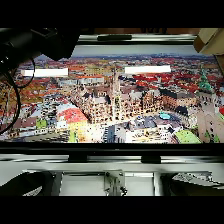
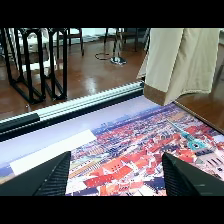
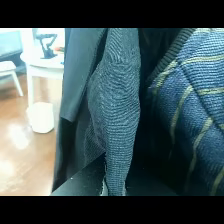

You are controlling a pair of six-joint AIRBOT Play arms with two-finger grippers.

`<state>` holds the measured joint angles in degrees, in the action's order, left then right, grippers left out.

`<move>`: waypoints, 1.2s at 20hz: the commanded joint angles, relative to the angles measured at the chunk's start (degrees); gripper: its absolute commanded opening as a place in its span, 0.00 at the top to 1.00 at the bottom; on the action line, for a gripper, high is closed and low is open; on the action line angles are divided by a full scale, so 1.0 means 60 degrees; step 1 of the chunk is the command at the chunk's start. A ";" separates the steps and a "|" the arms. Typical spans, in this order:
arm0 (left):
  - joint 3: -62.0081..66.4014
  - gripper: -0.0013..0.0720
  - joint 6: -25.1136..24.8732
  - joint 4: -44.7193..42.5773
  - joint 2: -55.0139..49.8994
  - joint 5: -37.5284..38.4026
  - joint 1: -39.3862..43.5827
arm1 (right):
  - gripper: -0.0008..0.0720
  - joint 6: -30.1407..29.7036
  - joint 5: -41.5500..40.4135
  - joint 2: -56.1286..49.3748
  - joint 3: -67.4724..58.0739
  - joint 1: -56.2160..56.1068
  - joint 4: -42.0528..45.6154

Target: Fold the shirts.

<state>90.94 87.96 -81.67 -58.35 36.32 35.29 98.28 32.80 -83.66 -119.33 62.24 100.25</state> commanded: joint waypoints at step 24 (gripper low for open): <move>0.0000 0.03 0.0532 -0.0004 -0.0069 -0.0146 -0.0004 | 0.37 0.0503 0.2539 0.0903 -0.0007 0.1989 -0.0302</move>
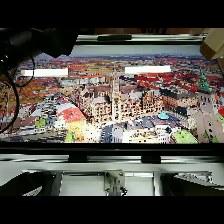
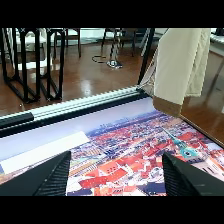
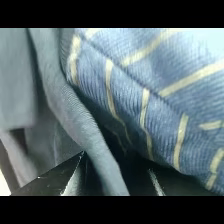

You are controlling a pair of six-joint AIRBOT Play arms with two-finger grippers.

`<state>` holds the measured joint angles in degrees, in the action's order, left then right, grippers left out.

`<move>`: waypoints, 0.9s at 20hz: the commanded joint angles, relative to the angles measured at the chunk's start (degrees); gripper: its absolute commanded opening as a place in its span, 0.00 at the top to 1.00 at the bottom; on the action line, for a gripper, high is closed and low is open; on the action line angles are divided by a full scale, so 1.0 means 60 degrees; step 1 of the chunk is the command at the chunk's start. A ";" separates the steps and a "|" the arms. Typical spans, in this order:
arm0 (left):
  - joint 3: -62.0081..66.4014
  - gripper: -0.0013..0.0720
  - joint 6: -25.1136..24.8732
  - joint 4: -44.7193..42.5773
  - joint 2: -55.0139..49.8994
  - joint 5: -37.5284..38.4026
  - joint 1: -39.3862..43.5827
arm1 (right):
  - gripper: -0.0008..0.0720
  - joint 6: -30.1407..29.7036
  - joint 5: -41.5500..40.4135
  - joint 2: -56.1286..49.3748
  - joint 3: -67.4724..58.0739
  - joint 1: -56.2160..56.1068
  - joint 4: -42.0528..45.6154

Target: Fold the shirts.

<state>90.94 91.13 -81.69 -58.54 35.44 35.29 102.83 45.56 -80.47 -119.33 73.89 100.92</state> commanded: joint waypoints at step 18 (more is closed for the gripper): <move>0.0000 0.03 0.0007 0.0004 -0.0448 0.0007 0.0000 | 0.37 -0.0189 0.6462 0.3173 -0.0007 0.0047 -0.3916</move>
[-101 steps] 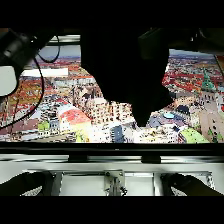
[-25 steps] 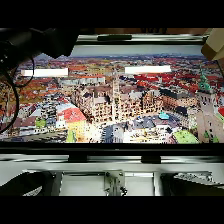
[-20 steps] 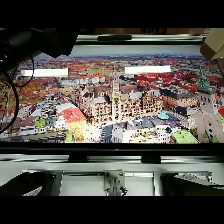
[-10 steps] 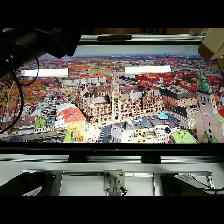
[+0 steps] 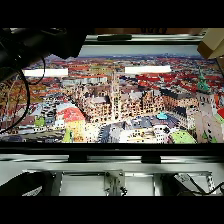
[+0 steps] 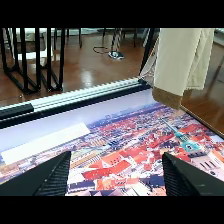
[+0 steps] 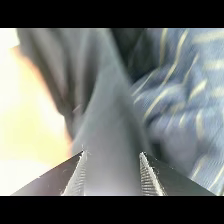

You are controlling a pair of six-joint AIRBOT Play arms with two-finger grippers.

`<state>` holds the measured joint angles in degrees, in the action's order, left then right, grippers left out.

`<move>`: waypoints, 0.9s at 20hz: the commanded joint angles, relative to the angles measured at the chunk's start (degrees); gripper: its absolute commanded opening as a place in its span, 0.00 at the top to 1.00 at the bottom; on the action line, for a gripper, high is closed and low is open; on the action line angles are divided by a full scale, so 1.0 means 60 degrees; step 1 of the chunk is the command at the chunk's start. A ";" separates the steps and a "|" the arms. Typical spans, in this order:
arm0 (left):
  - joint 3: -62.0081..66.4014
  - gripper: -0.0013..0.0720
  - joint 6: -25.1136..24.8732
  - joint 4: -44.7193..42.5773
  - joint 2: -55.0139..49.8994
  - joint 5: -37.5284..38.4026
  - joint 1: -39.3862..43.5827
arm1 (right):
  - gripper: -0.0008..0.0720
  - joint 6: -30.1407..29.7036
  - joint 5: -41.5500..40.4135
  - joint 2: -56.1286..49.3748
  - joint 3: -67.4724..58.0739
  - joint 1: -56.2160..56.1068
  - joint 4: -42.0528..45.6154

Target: Fold the shirts.

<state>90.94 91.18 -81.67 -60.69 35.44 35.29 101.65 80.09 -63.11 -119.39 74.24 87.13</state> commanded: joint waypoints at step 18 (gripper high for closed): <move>-0.0229 0.03 0.1967 -0.2317 -0.2124 0.9828 -0.1351 | 0.38 -0.0412 0.1169 -0.0528 0.5727 -1.3544 -0.0441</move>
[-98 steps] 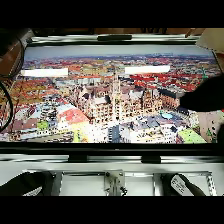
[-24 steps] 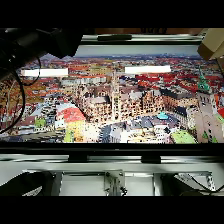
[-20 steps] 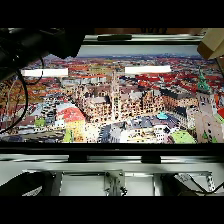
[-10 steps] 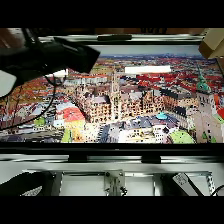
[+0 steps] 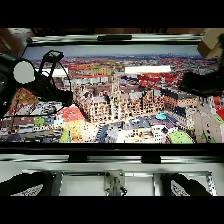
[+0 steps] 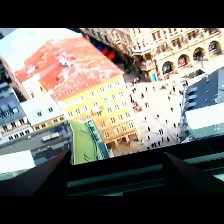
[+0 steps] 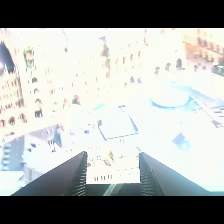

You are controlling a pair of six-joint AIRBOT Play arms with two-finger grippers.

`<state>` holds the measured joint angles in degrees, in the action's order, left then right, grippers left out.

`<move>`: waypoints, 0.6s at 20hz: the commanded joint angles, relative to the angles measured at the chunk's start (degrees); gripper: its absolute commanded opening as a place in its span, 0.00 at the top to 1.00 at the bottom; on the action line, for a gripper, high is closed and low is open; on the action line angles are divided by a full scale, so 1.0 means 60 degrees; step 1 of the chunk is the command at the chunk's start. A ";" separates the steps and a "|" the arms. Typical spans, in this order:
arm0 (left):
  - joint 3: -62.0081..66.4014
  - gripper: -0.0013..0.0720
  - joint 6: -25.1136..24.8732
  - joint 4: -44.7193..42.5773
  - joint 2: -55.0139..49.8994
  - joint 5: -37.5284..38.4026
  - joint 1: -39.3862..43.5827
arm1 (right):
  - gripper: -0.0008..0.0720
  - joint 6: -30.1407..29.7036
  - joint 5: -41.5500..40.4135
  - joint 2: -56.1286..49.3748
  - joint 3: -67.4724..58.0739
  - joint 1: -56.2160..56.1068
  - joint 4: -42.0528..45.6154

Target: Fold the shirts.

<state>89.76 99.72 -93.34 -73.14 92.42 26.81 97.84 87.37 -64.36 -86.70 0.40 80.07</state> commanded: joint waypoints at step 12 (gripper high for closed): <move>-0.0710 0.03 0.0492 -0.0488 -0.0044 -0.0867 0.0535 | 0.38 0.0219 0.0612 -0.0528 0.0277 -0.1235 0.0725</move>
<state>87.61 102.67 -95.70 -73.45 87.55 29.95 99.07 90.83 -67.46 -85.06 -6.83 84.23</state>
